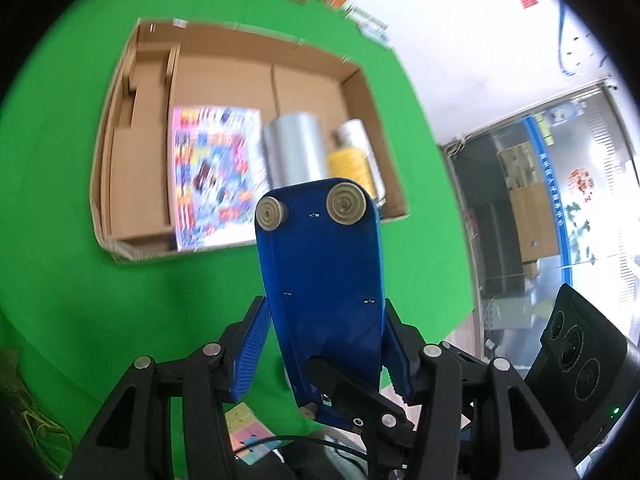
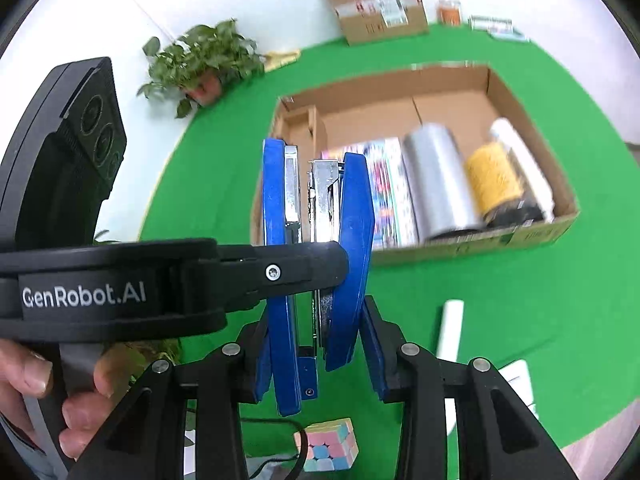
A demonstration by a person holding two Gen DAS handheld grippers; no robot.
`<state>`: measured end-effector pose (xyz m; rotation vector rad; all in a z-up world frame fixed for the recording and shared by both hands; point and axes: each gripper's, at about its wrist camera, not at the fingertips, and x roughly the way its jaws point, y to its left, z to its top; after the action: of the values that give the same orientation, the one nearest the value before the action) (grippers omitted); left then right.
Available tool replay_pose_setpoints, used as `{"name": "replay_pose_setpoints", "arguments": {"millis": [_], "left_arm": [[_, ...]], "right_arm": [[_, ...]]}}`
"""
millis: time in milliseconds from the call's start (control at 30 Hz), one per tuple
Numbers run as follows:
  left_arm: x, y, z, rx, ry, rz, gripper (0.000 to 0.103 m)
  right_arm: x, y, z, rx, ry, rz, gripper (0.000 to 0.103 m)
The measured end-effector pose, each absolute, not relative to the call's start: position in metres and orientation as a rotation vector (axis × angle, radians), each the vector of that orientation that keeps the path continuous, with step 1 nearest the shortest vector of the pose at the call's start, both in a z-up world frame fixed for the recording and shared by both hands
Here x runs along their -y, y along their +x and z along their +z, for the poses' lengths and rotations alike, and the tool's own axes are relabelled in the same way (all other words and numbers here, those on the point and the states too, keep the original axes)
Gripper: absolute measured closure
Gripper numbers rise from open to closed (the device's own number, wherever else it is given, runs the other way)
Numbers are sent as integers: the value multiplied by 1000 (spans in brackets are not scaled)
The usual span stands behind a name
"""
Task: Organize rigid objects
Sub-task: 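Carry the blue stapler with the right tool and lower it into the box beside the game box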
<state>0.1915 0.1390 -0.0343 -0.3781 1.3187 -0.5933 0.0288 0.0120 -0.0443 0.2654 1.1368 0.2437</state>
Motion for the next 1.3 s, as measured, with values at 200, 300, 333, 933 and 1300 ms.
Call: {"name": "replay_pose_setpoints", "arguments": {"millis": [200,300,333,933,1300], "left_arm": [[-141,193,1,-1243,-409,-586,51],[-145,197,11,-1216,-410,-569,51],[-145,198,12,-1206,-409,-562,51],[-142,256,35,-1171,-376,-353,51],[-158,284,-23,-1277,-373,-299,51]], "right_arm": [[-22,34,20,-1091,208,261,67],[-22,36,43,-1067,197,280,67],[-23,37,48,-1061,197,288,67],[-12,139,41,-1075,247,482,67],[-21,194,-40,-1244,325,499,67]]}}
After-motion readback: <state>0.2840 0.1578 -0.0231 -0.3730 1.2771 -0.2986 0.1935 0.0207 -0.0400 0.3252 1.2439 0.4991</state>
